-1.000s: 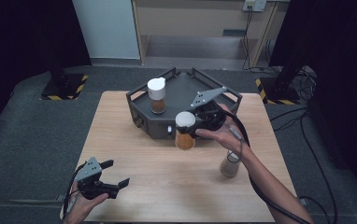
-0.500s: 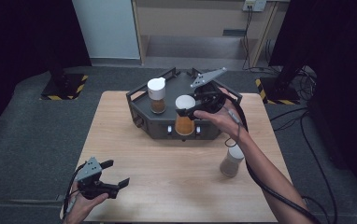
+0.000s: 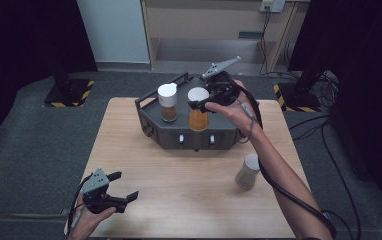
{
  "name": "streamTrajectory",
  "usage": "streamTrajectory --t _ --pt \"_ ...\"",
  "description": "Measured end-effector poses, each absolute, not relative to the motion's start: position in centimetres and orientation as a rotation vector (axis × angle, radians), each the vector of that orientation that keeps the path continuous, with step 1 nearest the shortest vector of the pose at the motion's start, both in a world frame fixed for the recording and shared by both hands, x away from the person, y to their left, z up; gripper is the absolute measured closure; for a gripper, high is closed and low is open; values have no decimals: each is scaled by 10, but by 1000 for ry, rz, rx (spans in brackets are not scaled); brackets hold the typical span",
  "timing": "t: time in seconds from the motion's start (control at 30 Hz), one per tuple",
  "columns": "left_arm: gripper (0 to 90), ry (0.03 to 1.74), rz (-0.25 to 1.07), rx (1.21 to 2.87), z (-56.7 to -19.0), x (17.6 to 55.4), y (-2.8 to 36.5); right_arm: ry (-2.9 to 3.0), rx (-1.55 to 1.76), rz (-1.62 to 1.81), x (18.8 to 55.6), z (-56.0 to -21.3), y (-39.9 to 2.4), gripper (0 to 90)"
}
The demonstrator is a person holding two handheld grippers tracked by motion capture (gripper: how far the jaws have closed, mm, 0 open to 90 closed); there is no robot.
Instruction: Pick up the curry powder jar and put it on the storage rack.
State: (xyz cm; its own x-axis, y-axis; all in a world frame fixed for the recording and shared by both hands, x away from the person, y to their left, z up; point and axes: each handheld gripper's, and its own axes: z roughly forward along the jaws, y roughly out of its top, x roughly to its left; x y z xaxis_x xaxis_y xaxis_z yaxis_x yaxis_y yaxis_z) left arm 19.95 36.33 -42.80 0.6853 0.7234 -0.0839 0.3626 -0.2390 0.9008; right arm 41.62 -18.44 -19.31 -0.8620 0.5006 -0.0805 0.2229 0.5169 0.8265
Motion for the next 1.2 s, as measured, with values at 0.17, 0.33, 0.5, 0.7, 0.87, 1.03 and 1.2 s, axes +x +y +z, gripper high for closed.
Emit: streamTrajectory --t 0.17,0.33,0.5,0.7,0.87,1.03,1.2 --pt "28 851 431 1852 -428 200 363 2431 648 1273 423 -192 -183 342" --pt "28 851 431 1852 -428 200 363 2415 683 1239 429 -192 -178 341" --pt "28 852 431 1852 -428 200 363 2396 733 1247 438 -196 -180 341" --pt "28 854 432 1852 -428 199 364 2372 785 1238 446 -201 -180 341" --pt "28 855 432 1850 -428 199 364 2359 808 1221 450 -207 -179 341" --pt "28 857 433 1849 -428 199 364 2354 836 1226 456 -214 -177 341" --pt "28 855 432 1850 -428 199 364 2355 840 1223 460 -220 -171 341"
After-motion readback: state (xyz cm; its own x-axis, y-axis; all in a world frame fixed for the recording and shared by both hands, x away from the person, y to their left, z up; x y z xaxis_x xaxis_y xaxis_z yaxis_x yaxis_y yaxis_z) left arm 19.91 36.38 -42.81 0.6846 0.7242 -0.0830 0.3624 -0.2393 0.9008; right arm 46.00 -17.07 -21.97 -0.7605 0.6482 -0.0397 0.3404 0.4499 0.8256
